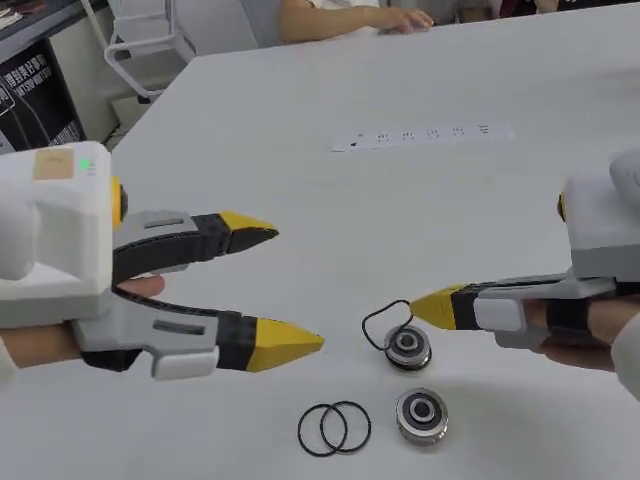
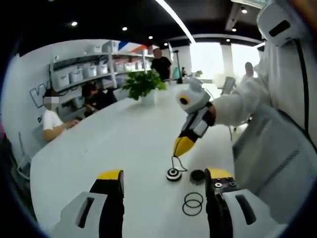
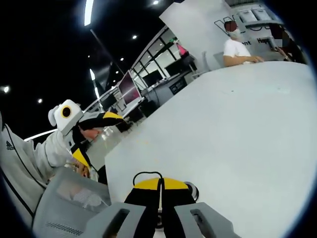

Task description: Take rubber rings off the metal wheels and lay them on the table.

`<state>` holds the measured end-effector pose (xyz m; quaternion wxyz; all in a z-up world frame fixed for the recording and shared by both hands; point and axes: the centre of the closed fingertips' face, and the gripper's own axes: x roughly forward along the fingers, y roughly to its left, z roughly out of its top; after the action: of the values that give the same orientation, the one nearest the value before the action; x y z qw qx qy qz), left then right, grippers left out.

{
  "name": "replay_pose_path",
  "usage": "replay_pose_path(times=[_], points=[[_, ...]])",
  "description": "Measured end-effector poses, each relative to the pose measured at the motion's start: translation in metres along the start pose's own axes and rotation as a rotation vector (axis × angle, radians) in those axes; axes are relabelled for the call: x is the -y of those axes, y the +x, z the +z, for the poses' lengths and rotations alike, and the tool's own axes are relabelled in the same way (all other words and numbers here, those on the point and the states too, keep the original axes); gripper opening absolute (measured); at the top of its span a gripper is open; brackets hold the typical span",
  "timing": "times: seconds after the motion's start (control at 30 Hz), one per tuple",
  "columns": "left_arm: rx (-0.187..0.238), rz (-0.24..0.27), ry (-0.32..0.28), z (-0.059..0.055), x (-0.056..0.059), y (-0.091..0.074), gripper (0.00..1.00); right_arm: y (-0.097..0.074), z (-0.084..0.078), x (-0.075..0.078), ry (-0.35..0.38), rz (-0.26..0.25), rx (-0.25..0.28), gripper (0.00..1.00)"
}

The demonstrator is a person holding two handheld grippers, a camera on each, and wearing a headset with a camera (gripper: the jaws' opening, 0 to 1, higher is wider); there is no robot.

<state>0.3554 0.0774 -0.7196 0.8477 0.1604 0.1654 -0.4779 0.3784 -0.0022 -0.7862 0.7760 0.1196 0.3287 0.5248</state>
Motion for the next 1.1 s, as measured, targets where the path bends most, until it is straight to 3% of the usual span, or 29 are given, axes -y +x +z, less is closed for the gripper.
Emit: replay_pose_path(times=[0.47, 0.6, 0.83, 1.1], points=[[0.005, 0.078, -0.081, -0.019, 0.004, -0.039, 0.86, 0.005, -0.004, -0.015, -0.061, 0.012, -0.039, 0.00], [-0.012, 0.121, -0.121, -0.038, 0.003, -0.051, 0.90, 0.011, -0.010, -0.019, -0.089, 0.013, -0.065, 0.00], [-0.007, 0.172, -0.169, -0.053, 0.005, -0.069, 0.91, 0.018, -0.017, -0.025, -0.108, 0.034, -0.101, 0.00], [-0.022, 0.217, -0.238, -0.078, 0.012, -0.082, 0.91, 0.034, -0.039, -0.021, -0.158, 0.025, -0.193, 0.00]])
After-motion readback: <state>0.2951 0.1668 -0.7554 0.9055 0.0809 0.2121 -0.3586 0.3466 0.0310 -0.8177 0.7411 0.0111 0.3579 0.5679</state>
